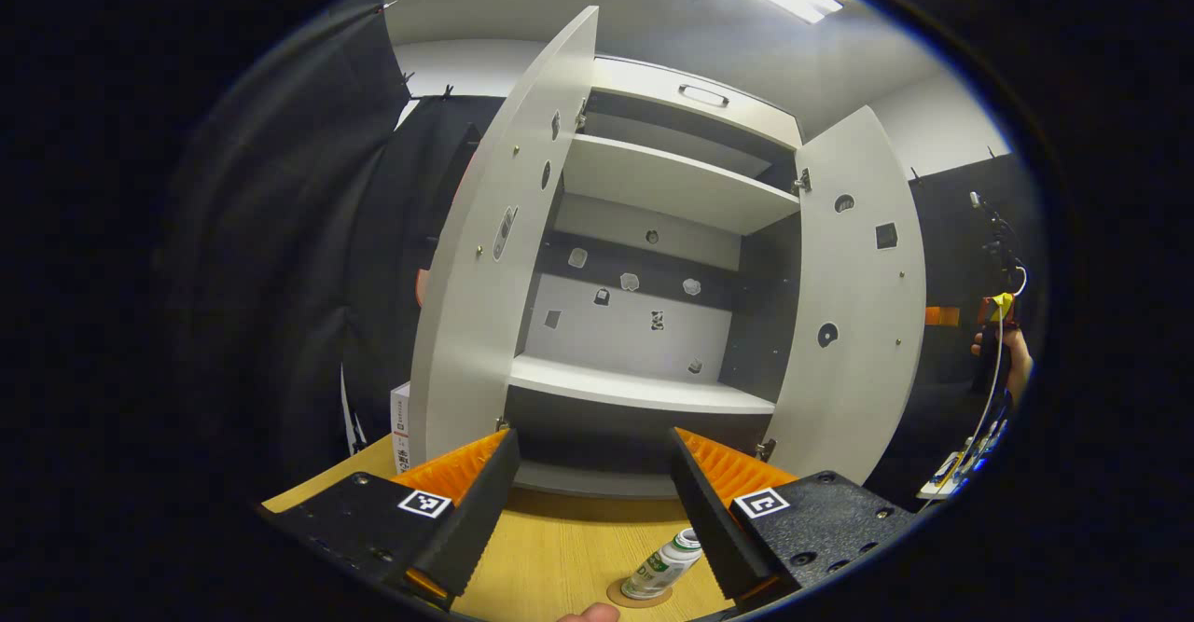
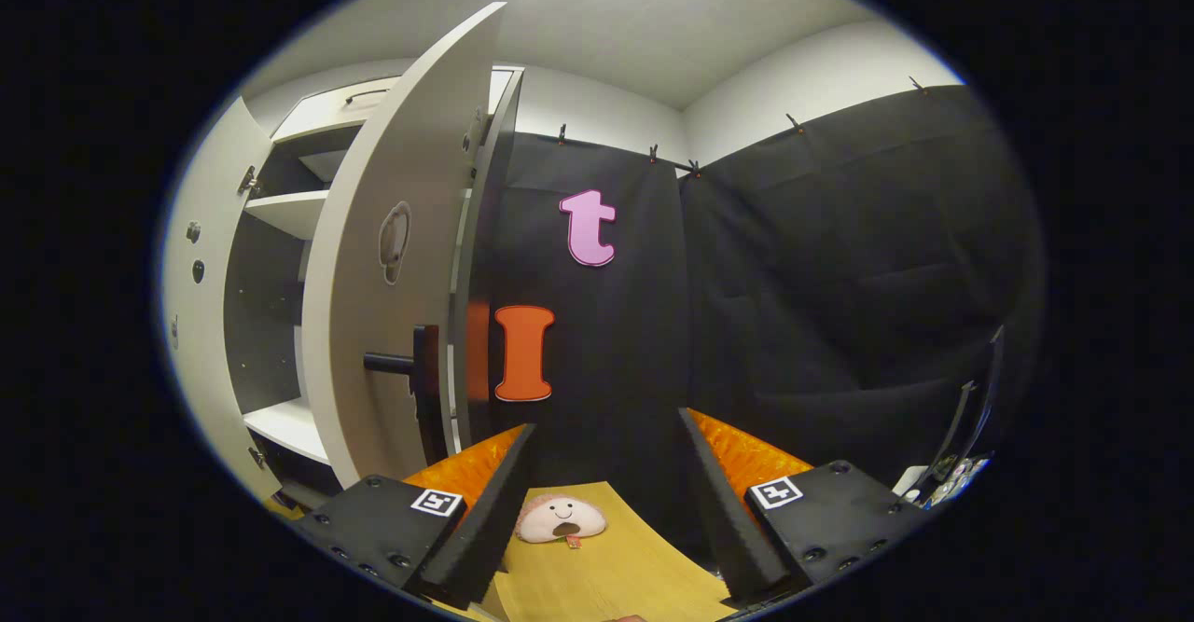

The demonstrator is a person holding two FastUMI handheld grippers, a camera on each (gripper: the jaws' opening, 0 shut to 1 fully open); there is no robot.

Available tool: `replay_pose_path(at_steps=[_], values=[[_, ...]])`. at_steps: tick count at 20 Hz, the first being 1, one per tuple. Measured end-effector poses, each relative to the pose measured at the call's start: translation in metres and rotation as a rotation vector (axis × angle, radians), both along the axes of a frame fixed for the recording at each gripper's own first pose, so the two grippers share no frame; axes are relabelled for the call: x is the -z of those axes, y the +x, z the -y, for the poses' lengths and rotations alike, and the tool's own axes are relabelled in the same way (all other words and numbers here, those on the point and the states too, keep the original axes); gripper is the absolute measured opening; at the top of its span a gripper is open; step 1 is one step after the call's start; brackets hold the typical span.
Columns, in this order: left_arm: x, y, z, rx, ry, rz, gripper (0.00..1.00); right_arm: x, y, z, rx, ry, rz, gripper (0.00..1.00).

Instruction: Grasp the bottle in the cabinet with the left hand and place it on the coaster, then close the right door with the right hand and the left door with the left hand.

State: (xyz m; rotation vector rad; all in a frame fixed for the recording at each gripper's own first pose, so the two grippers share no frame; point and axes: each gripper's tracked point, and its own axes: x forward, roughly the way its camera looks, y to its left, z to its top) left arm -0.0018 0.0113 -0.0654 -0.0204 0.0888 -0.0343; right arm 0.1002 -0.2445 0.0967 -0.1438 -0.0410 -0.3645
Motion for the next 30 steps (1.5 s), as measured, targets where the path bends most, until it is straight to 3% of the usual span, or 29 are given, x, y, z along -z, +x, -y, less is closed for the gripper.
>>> replay_pose_path(at_steps=[2, 9, 15, 16, 17, 20, 21, 22, 30], values=[[0.002, -0.004, -0.002, 0.003, 0.016, 0.006, 0.95, 0.002, 0.005, -0.013, -0.029, 0.004, 0.001, 0.96], [0.004, -0.013, -0.011, 0.000, -0.012, 0.013, 0.95, 0.000, 0.000, -0.025, -0.012, -0.028, 0.019, 0.94], [0.000, -0.015, -0.012, -0.001, -0.031, 0.022, 0.95, 0.003, 0.003, -0.060, -0.075, -0.042, -0.009, 0.94], [0.000, -0.016, -0.013, -0.004, -0.034, 0.023, 0.95, 0.003, 0.003, -0.069, -0.089, -0.055, -0.011, 0.87], [0.000, -0.016, -0.013, -0.008, -0.034, 0.025, 0.95, 0.003, 0.005, -0.080, -0.105, -0.069, -0.014, 0.94], [-0.002, -0.017, -0.016, -0.028, -0.019, 0.030, 0.95, 0.005, 0.007, -0.107, -0.153, -0.090, -0.011, 0.94], [-0.003, -0.017, -0.015, -0.028, -0.014, 0.031, 0.95, 0.007, 0.010, -0.115, -0.170, -0.081, -0.010, 0.87], [-0.004, -0.017, -0.016, -0.029, -0.009, 0.036, 0.95, 0.009, 0.014, -0.121, -0.186, -0.063, -0.010, 0.94], [-0.010, -0.026, -0.018, -0.035, -0.024, 0.033, 0.95, 0.023, 0.048, -0.187, -0.363, -0.019, -0.013, 0.94]])
